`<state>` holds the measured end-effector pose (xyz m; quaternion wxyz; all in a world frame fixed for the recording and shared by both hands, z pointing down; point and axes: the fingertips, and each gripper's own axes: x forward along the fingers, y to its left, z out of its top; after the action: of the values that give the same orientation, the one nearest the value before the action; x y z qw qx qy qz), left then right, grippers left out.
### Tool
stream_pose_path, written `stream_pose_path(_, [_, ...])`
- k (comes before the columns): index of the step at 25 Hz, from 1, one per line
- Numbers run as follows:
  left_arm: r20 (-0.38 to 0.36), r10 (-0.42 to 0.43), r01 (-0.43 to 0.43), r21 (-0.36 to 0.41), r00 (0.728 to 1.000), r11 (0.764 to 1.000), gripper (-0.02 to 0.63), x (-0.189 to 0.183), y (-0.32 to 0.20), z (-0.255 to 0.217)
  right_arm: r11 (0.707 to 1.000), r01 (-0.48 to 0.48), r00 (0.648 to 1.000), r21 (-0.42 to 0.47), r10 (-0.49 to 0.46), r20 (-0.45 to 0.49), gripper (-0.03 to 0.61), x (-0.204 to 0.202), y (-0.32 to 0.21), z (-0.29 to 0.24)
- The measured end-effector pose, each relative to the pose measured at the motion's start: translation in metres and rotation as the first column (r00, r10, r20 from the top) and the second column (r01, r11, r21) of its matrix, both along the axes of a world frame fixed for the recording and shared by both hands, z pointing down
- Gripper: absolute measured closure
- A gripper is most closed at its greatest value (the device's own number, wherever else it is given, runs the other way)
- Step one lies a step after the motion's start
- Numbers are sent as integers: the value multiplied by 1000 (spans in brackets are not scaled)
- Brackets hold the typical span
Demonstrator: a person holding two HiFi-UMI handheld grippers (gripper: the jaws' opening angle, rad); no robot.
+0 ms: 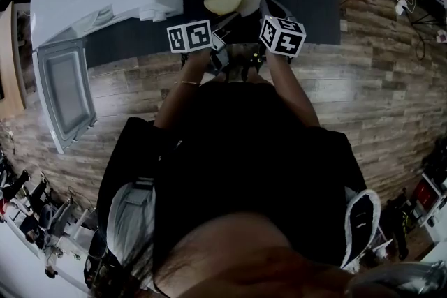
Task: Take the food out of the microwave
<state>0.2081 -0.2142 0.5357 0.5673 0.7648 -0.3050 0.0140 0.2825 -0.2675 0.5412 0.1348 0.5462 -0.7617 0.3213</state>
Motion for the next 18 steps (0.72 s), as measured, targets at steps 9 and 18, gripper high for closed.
stream_pose_path(9, [63,-36,28,134,997,991,607,-5,-13,-17,997,17,996,75,-23,86,578,-6,-2,-27])
stream_pose_path(18, [215,-58,-22,352,975,936,607,-7,-37,-57,977,56,990,207,-82,115,578,-12,-8,-66])
